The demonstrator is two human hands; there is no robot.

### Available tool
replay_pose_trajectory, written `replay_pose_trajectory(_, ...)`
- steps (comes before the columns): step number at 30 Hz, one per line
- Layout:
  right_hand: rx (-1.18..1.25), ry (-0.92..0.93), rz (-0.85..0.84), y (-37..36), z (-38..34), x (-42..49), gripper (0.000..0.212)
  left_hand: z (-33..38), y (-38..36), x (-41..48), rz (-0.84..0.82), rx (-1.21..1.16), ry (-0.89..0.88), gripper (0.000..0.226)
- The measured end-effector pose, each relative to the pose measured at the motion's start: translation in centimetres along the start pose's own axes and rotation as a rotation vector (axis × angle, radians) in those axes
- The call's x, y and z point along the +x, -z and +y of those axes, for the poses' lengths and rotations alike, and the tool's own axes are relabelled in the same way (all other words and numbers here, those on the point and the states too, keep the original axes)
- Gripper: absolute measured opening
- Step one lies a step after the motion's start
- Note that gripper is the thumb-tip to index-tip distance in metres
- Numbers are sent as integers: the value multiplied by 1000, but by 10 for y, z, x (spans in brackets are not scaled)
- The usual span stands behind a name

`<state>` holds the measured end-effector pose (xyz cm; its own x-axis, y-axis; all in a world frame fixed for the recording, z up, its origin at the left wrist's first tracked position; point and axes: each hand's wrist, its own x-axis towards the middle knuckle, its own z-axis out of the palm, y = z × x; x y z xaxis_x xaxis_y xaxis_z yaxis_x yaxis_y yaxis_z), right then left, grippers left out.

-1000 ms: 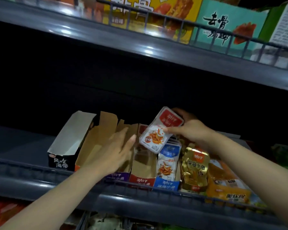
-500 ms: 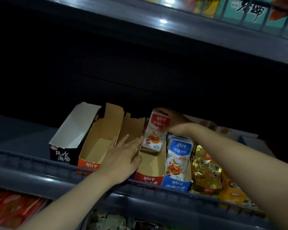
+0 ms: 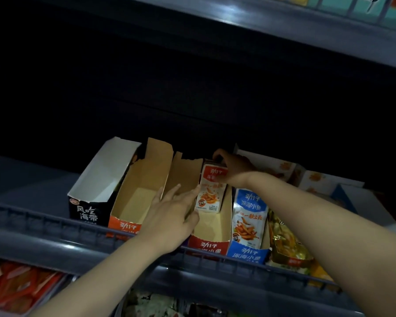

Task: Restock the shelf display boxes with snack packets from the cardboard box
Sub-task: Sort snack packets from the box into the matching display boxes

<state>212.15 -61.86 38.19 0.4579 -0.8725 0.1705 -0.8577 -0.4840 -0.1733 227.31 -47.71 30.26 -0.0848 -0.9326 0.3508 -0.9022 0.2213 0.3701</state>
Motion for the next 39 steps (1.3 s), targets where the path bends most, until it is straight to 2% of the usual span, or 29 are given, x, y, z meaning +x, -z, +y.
replay_pose_trajectory(4,-82,-4,44,1,-1,-3,43,-1,-2,1,10,-5,1,55)
replay_pose_trajectory(10,-244,56,97,9,-12,-4,53,-2,0,1,19,1,-3,56)
replay_pose_trajectory(14,-243,118,107,24,-21,-25,52,-3,1,-3,98,-56,0,58)
replay_pose_trajectory(21,-226,250,331,38,-26,-136,40,30,-1,-57,319,-394,-106,45)
replay_pose_trajectory(25,23,190,372,8,-15,-232,36,47,-28,-107,339,-426,-94,38)
replay_pose_trajectory(28,190,112,257,-34,-7,-296,33,50,-61,-147,231,-363,-130,36)
replay_pose_trajectory(31,244,65,101,-86,4,-346,33,45,-98,-188,69,-388,-104,33)
replay_pose_trajectory(36,328,-76,-264,-184,24,-400,31,25,-151,-249,-300,-277,167,43)
replay_pose_trajectory(39,507,-308,-419,-251,37,-422,30,9,-188,-275,-489,-292,318,54)
